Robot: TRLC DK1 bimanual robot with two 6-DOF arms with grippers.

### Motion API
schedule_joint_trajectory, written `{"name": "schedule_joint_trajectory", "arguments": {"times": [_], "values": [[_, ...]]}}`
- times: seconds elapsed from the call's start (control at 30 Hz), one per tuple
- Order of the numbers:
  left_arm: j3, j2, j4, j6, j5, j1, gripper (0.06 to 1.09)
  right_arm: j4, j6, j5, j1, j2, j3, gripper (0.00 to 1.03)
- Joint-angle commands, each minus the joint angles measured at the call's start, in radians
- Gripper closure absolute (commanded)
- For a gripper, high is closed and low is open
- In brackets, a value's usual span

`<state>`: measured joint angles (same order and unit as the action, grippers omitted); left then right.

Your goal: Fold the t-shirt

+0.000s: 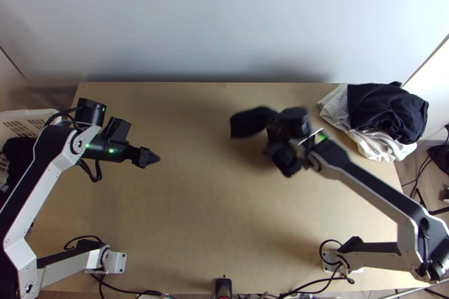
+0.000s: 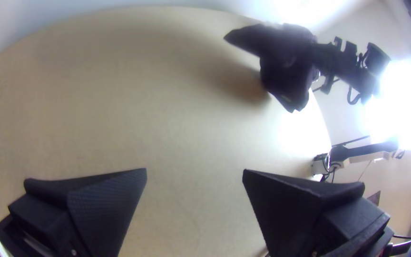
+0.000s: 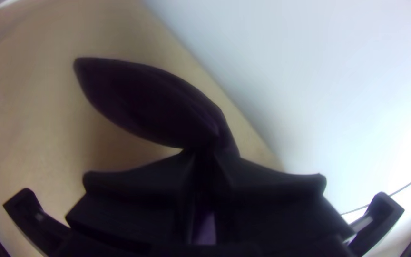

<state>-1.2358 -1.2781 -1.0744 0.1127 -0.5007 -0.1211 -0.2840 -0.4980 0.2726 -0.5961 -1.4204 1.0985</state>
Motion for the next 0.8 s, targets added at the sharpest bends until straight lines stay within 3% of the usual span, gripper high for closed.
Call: {"name": "schedule_joint_trajectory", "arguments": {"times": [0.0,0.17,0.33,0.77], "values": [[-0.004,-0.006,0.002,-0.002,-0.001,0.003,0.11,-0.034,0.006,-0.003,0.144,0.075,0.158,1.00],[-0.002,-0.001,0.001,-0.004,-0.001,0.009,0.11,-0.043,0.044,-0.015,0.294,0.121,0.219,1.00],[0.001,-0.001,0.001,-0.004,-0.001,0.009,0.11,-0.044,0.088,-0.084,0.502,0.175,0.224,1.00],[0.025,0.003,-0.013,0.015,0.001,0.018,0.11,-0.018,0.116,-0.400,1.176,0.052,0.451,1.00]]}}
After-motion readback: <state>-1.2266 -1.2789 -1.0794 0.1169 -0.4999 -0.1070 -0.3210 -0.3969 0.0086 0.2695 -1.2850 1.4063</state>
